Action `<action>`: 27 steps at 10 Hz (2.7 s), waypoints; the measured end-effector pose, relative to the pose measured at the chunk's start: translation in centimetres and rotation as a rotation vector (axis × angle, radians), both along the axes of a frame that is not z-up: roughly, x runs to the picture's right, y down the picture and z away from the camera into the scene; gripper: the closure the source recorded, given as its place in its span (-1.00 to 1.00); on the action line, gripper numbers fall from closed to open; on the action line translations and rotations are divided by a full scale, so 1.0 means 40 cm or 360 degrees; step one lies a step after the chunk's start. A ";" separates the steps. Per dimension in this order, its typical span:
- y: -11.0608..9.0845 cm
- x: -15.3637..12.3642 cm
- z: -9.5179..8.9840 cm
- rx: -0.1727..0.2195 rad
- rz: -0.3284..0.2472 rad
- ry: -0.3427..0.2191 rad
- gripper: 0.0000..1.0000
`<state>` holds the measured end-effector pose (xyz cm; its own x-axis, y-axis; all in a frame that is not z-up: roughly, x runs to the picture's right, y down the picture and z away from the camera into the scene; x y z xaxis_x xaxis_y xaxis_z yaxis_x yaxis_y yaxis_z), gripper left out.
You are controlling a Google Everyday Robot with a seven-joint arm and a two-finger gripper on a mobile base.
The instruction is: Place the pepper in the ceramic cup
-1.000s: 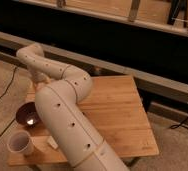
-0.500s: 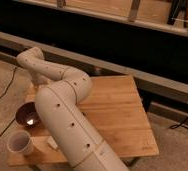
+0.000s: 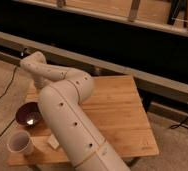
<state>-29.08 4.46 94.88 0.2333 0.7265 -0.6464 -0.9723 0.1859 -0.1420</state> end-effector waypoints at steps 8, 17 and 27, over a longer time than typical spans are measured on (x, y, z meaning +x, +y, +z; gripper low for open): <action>0.010 0.005 0.006 0.0001 0.0002 0.0006 -0.30; -0.005 -0.046 0.029 0.0070 0.0023 -0.0077 -0.30; -0.013 -0.078 0.089 0.0215 -0.0036 -0.0045 0.81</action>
